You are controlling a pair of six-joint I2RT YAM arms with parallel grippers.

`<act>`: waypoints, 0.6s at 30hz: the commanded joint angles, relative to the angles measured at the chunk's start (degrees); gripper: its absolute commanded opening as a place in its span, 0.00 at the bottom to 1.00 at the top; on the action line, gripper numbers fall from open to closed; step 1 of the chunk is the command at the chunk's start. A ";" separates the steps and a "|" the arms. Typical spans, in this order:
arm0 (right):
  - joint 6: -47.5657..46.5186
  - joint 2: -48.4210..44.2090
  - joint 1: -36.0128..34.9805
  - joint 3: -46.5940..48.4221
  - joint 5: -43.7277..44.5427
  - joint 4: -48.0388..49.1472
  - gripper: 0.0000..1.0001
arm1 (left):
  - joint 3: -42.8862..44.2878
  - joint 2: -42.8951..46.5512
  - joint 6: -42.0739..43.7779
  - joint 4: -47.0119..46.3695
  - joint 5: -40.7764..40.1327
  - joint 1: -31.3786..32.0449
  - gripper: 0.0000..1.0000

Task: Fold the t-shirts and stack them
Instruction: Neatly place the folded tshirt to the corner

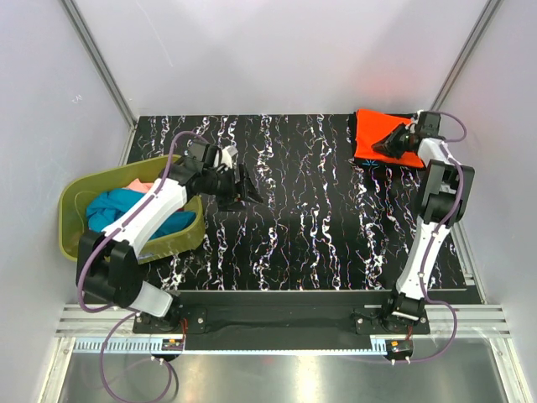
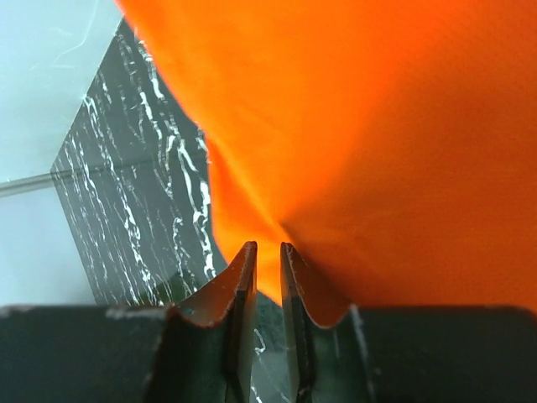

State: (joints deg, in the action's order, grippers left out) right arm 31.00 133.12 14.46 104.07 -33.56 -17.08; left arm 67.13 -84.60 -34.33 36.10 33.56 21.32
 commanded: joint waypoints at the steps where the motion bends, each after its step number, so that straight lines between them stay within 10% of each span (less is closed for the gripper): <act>1: -4.10 -6.55 -1.80 5.79 -0.28 -6.10 0.24 | 0.89 3.65 0.93 1.52 -1.57 -0.05 0.76; 18: 5.20 -57.87 -30.26 -50.93 7.62 -6.83 0.39 | -19.22 29.82 -10.57 -4.01 -6.75 0.39 0.87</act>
State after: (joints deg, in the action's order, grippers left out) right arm 31.99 79.99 -11.44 62.35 -30.65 -24.51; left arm 50.98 -59.99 -41.43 35.55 29.74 21.45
